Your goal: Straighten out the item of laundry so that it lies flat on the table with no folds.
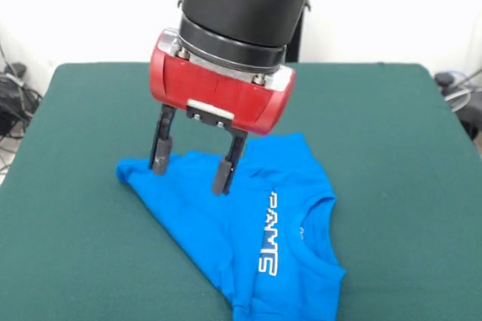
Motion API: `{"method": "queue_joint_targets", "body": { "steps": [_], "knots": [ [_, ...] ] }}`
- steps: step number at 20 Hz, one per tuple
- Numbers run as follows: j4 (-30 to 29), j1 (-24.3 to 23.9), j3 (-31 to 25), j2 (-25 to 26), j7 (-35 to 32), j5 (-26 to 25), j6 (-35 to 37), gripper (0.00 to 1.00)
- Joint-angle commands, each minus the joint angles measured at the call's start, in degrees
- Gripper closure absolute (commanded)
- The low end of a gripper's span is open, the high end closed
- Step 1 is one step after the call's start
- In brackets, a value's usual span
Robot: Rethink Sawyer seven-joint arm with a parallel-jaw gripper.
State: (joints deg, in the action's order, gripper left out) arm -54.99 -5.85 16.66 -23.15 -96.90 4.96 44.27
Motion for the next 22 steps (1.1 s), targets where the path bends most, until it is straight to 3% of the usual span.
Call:
{"method": "queue_joint_targets", "body": {
  "steps": [1,4,12,17,22],
  "knots": [
    [-4.6,-3.9,-8.3,-3.5,6.4,-2.1,-0.5,0.00],
    [-6.1,-3.9,-8.2,-3.5,4.9,-2.7,-1.5,0.00],
    [-18.9,-1.6,-7.8,-7.9,-0.6,-5.8,-10.0,0.00],
    [-20.9,1.1,-5.4,-8.3,-4.3,-7.3,-10.7,0.00],
    [-19.1,4.6,-2.0,-6.7,-9.2,-8.3,-9.4,0.00]
  ]
}}
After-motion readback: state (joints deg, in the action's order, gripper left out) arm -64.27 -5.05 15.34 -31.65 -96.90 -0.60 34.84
